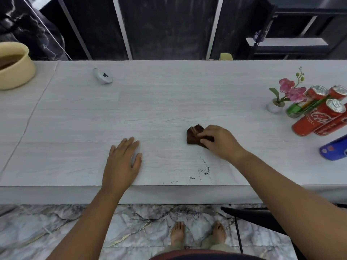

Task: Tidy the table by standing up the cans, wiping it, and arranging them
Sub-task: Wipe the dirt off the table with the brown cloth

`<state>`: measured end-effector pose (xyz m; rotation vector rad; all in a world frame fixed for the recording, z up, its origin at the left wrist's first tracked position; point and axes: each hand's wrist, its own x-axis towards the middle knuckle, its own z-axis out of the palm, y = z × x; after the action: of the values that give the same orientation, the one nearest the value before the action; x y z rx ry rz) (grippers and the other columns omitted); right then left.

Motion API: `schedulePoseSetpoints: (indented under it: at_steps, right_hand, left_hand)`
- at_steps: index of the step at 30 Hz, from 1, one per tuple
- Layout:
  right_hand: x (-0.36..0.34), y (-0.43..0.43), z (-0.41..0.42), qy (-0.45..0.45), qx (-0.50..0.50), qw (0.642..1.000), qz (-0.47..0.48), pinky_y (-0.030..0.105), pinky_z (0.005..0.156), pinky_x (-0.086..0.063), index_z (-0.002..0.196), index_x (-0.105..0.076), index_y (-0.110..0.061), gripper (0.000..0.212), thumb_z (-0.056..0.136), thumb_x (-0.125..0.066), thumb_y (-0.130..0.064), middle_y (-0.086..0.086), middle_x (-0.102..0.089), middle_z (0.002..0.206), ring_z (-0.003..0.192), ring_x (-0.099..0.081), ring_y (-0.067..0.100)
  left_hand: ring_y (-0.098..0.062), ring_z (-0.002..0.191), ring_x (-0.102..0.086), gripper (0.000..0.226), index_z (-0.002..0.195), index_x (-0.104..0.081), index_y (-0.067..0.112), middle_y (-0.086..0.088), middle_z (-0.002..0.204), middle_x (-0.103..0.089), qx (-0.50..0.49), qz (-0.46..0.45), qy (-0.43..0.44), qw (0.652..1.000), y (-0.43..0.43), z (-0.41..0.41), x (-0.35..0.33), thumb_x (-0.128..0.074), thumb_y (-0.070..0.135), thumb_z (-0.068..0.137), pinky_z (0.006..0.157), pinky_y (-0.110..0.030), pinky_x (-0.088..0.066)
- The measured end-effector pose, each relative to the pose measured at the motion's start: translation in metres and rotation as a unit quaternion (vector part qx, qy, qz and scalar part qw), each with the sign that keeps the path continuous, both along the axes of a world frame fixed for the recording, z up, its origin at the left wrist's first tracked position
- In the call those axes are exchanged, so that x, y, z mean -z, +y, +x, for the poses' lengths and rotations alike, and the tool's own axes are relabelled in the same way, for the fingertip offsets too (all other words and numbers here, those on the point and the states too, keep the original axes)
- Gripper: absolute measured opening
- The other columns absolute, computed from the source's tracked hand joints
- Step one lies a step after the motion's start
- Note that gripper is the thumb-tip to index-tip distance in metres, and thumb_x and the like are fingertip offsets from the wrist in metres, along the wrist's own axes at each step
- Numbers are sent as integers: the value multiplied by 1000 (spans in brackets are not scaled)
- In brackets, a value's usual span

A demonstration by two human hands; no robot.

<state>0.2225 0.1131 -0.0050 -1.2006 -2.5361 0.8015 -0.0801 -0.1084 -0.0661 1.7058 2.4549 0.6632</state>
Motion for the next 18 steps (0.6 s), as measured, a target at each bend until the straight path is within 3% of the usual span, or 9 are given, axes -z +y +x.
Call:
schedulePoseSetpoints:
  at_steps: [3,9,14,18]
  right_hand:
    - [0,-28,8,-2,-67,998,14,28,95,-48,122,-82,-18,26,97,-78,-14,1,-75,115,108,-65,20]
    - [5,-81,39,19,-101,995,0,16,94,-43,124,-81,-19,27,98,-78,-15,-3,-75,113,106,-61,11]
    - [2,-102,49,16,-112,994,-11,26,96,-52,124,-81,-21,26,99,-77,-18,-7,-74,113,108,-63,11]
    - [-4,-102,50,-10,-127,990,-59,25,98,-51,125,-81,-25,26,99,-77,-22,-12,-72,114,111,-63,6]
  left_hand:
    - [-18,164,-29,56,160,-52,21,0,171,-43,-2,-6,0,1000,-1,1,1,-43,45,110,136,-47,-14]
    - [-16,165,-25,58,162,-50,22,2,173,-39,-3,-7,-7,1000,-1,3,1,-40,47,111,137,-45,-10]
    - [-16,165,-26,58,162,-50,22,2,173,-40,-7,-3,-8,1000,-2,3,1,-39,48,111,136,-46,-10]
    - [-15,165,-24,58,162,-49,22,2,174,-39,-8,-4,-9,1000,-2,3,2,-39,48,111,137,-46,-10]
